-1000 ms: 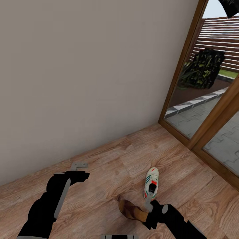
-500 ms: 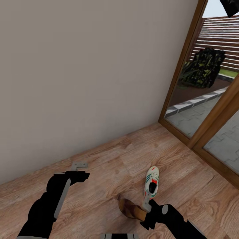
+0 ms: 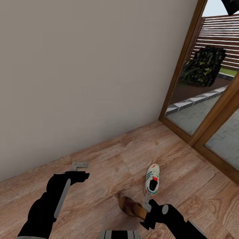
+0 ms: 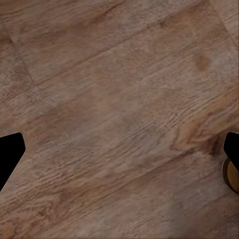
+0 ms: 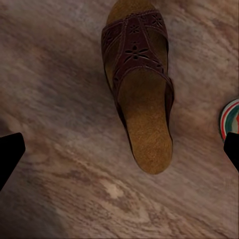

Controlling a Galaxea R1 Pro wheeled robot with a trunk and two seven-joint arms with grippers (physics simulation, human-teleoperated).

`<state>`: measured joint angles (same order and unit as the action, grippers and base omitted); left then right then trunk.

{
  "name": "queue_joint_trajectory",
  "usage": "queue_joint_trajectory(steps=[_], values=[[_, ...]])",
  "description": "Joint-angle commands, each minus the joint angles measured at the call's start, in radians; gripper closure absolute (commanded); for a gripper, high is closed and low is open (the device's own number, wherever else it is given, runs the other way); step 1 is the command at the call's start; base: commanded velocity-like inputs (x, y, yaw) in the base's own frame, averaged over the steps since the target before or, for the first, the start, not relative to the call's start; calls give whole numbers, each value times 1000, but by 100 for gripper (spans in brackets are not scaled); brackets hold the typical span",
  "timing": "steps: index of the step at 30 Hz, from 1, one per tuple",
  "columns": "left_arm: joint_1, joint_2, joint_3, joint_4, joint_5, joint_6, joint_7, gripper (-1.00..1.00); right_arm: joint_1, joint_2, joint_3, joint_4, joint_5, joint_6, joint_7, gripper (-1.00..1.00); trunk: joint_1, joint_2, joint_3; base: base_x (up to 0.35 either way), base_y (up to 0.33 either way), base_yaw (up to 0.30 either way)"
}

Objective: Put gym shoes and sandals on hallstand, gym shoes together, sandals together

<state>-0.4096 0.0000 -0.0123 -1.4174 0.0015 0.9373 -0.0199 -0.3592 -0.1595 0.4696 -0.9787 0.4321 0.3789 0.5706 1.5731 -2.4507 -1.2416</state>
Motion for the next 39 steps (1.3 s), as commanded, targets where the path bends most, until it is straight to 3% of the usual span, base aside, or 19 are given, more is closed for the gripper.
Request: queue_joint_trajectory(steps=[1, 7, 35, 39], values=[[0, 0, 0, 0, 0, 0, 0, -100, 0, 0, 0, 0, 0, 0, 0, -100, 4, -7, -3, 0, 0, 0], [0, 0, 0, 0, 0, 0, 0, -100, 0, -1, 0, 0, -1, -1, -1, -100, 27, -49, -22, 0, 0, 0], [0, 0, 0, 0, 0, 0, 0, -100, 0, -4, -15, 0, 2, -8, -4, -100, 40, -56, -130, 0, 0, 0], [0, 0, -1, 0, 0, 0, 0, -100, -1, -4, -15, 0, 2, -7, -7, -100, 40, -56, -130, 0, 0, 0]])
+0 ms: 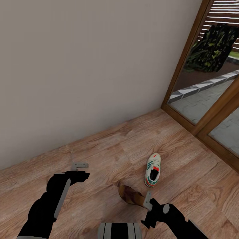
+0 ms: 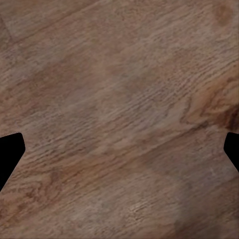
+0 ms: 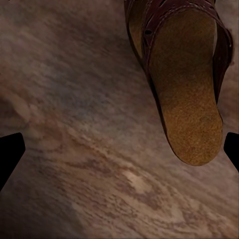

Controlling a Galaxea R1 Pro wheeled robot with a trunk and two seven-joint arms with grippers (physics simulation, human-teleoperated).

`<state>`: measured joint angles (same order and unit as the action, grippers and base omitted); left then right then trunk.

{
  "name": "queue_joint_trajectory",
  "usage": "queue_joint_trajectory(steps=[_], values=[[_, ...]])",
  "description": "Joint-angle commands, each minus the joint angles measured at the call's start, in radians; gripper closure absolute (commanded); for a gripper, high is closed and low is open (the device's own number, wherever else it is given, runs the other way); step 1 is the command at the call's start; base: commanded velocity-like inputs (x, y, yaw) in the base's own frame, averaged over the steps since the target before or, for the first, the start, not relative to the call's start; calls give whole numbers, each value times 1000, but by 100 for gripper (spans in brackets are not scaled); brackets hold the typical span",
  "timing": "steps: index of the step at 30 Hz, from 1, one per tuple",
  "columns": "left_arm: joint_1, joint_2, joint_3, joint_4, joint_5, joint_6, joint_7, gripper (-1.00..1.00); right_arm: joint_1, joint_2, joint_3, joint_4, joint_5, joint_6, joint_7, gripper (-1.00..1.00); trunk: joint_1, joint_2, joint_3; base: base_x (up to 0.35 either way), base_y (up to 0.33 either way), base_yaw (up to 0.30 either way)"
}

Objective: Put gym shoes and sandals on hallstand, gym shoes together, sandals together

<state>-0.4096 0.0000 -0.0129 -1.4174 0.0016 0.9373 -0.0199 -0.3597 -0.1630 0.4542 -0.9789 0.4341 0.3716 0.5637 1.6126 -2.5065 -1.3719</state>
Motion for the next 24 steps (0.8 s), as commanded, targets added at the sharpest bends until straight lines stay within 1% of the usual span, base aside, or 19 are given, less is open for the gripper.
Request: queue_joint_trajectory(steps=[1, 9, 13, 16, 24], values=[[0, 0, 0, 0, 0, 0, 0, -100, 0, 0, 0, 0, 0, 0, -1, -100, 0, 0, 0, 0, 0, 0], [0, 0, -1, 0, 0, 0, 0, -100, 0, -1, -6, -1, 1, 1, -3, -100, 0, 0, 0, 0, 0, 0], [0, 0, -1, 0, 0, 0, 0, -100, -1, -1, -28, -1, 3, 1, -5, -100, 0, 0, 0, 0, 0, 0], [0, 0, -1, 0, 0, 0, 0, -100, -1, -1, -36, -1, 5, 1, -5, -100, 0, 0, 0, 0, 0, 0], [0, 0, -1, 0, 0, 0, 0, -100, -1, -33, -47, -1, 49, 1, -5, -100, 0, 0, 0, 0, 0, 0]])
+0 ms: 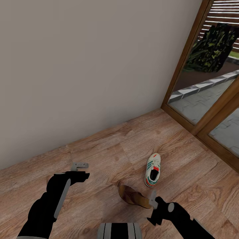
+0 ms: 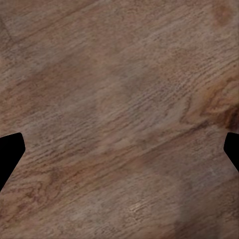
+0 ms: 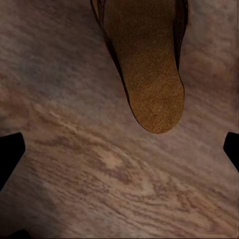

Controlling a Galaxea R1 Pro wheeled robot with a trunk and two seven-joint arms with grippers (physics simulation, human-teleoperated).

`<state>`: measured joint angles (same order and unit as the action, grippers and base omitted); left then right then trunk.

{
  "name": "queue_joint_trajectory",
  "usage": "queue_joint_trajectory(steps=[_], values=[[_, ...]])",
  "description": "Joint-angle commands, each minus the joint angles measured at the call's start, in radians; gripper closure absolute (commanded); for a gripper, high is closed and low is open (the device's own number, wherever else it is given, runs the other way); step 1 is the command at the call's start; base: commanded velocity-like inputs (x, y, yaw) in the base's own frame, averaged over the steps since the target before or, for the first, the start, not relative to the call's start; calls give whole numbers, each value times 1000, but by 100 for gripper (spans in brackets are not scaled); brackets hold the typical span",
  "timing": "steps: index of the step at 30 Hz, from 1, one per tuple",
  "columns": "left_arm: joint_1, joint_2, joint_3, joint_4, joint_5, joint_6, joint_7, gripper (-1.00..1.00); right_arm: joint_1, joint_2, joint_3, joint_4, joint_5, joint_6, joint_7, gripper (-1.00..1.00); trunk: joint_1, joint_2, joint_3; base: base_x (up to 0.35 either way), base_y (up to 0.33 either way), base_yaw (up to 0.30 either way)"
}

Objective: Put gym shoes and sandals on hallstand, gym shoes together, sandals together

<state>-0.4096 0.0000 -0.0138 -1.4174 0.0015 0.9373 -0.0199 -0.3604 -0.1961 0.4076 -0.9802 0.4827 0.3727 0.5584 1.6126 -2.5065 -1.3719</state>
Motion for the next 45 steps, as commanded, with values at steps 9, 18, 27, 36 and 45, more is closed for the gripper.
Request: queue_joint_trajectory(steps=[9, 18, 27, 36, 45], values=[[0, 0, 0, 0, 0, 0, 0, -100, 1, -7, -38, -7, 11, 0, -1, -100, 0, 0, 0, 0, 0, 0], [0, 0, 0, 0, 0, 0, 0, -100, 0, -6, -119, -10, 14, 0, 0, -100, 0, 0, 0, 0, 0, 0], [0, 0, 1, 0, 0, -1, 0, -100, 1, -6, -128, -11, 63, 0, 1, -100, 0, 0, 0, 0, 0, 0], [0, 0, 0, 0, 0, -1, 0, -100, 0, -5, -128, -11, 136, 0, 2, -100, 4, -2, -35, 0, 0, 0], [0, 0, 0, 0, 0, -1, -1, -100, 0, -4, -129, -12, 146, 0, 1, -100, 8, -4, -70, 0, 0, 0]])
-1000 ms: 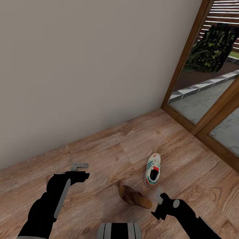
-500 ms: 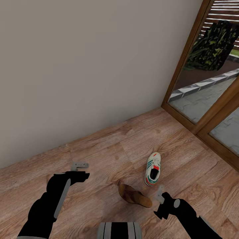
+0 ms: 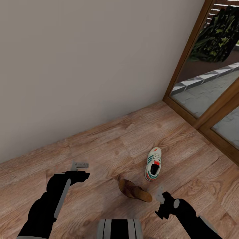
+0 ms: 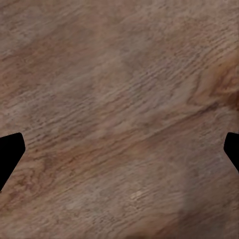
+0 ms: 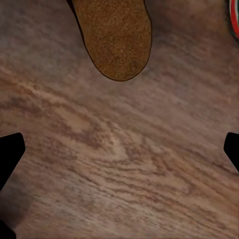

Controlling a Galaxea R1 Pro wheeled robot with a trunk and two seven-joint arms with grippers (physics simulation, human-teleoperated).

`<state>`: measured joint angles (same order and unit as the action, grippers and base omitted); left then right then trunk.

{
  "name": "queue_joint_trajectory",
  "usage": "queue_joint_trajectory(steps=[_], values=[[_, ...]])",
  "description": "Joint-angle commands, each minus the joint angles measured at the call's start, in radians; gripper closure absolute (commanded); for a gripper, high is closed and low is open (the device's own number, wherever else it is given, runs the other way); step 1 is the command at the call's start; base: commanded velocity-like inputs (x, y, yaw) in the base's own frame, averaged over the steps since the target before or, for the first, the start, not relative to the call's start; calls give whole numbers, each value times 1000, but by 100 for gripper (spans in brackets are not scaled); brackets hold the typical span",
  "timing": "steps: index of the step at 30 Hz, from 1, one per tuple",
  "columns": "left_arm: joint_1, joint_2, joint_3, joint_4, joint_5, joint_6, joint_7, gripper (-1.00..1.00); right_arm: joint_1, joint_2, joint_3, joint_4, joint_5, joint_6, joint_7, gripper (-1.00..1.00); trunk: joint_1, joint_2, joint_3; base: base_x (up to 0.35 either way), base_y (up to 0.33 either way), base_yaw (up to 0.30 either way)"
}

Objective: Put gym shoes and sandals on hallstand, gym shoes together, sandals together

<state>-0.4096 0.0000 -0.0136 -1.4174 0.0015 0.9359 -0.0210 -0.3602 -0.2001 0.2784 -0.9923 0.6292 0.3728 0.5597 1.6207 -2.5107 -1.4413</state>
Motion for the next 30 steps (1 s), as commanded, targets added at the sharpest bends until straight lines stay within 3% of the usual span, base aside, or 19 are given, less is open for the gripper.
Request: queue_joint_trajectory(steps=[1, 9, 30], values=[[0, 0, 0, 0, 0, 0, 0, -100, 0, 0, 0, -4, 0, 0, 0, -100, 0, 0, -4, 0, 0, 0], [0, 0, 0, 1, 0, 0, 0, -100, 0, 1, -1, -61, 0, 0, 3, -100, 4, -2, -35, 0, 0, 0], [0, -1, 1, 0, -1, 0, 1, -100, 0, 2, -1, -69, 0, 0, 3, -100, 4, -2, -35, 37, 0, 0]])
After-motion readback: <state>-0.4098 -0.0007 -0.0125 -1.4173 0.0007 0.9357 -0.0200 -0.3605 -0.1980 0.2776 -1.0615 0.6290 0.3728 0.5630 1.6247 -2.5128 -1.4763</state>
